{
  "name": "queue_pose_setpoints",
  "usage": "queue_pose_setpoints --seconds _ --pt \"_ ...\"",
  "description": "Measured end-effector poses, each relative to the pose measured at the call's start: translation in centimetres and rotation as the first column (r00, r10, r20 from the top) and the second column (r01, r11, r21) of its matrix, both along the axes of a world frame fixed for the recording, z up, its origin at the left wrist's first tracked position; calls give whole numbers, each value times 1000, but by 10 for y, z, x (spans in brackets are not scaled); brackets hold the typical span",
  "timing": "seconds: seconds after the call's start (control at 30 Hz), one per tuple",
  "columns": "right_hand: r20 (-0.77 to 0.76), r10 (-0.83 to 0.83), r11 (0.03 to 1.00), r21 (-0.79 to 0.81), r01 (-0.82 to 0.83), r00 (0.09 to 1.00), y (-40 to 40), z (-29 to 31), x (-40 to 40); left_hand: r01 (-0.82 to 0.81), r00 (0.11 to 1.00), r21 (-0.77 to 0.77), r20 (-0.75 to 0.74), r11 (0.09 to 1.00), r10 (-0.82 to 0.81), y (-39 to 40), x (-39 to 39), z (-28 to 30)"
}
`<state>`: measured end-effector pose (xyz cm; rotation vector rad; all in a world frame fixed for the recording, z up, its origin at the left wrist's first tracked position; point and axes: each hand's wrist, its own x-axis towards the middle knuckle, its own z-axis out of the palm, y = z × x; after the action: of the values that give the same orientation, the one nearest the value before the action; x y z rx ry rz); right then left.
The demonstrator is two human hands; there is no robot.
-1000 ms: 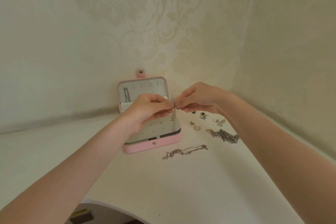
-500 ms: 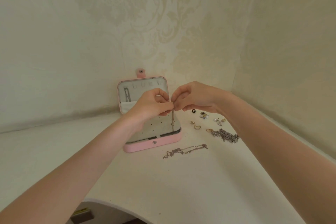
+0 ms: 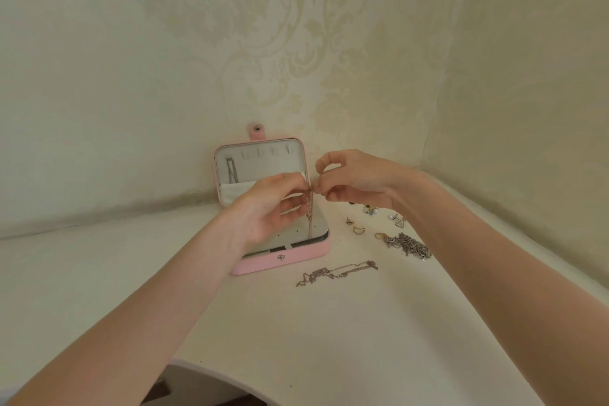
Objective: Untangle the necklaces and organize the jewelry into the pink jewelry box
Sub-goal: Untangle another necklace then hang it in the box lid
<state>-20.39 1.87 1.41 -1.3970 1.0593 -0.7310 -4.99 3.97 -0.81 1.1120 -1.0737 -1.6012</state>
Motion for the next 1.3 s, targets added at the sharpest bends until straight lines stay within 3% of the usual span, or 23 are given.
queue_pose_setpoints --seconds 0.2,0.33,0.4,0.53,0.7,1.07,1.13,1.23,1.3 --pt "-118 -25 998 -67 17 993 -1 -3 0 -12 967 -175 248 984 56 0 0 -6" --pt "-139 -34 994 -105 19 990 -2 -3 3 44 890 -297 445 954 97 -1 -1 -7" --pt "-145 -25 992 -125 7 989 -3 -1 4 54 905 -277 420 959 70 0 0 -7" --pt "-106 -17 994 -109 5 994 -4 8 0 80 975 -126 215 989 -52 1 5 -1" --pt "-24 50 997 -53 -52 998 0 12 -4 110 993 26 35 994 -111 1 7 5" --pt "10 71 997 -18 -70 997 0 6 -5 60 959 -149 282 987 -15 -1 0 5" --pt "18 68 996 -52 -67 998 1 8 -3 12 978 -98 209 995 8 0 -2 4" --pt "17 71 987 -144 -68 997 2 10 0 -9 1000 49 -15 999 10 2 -7 6" --pt "-2 58 979 -197 -57 998 2 9 0 -36 999 44 -21 998 37 1 -9 5"
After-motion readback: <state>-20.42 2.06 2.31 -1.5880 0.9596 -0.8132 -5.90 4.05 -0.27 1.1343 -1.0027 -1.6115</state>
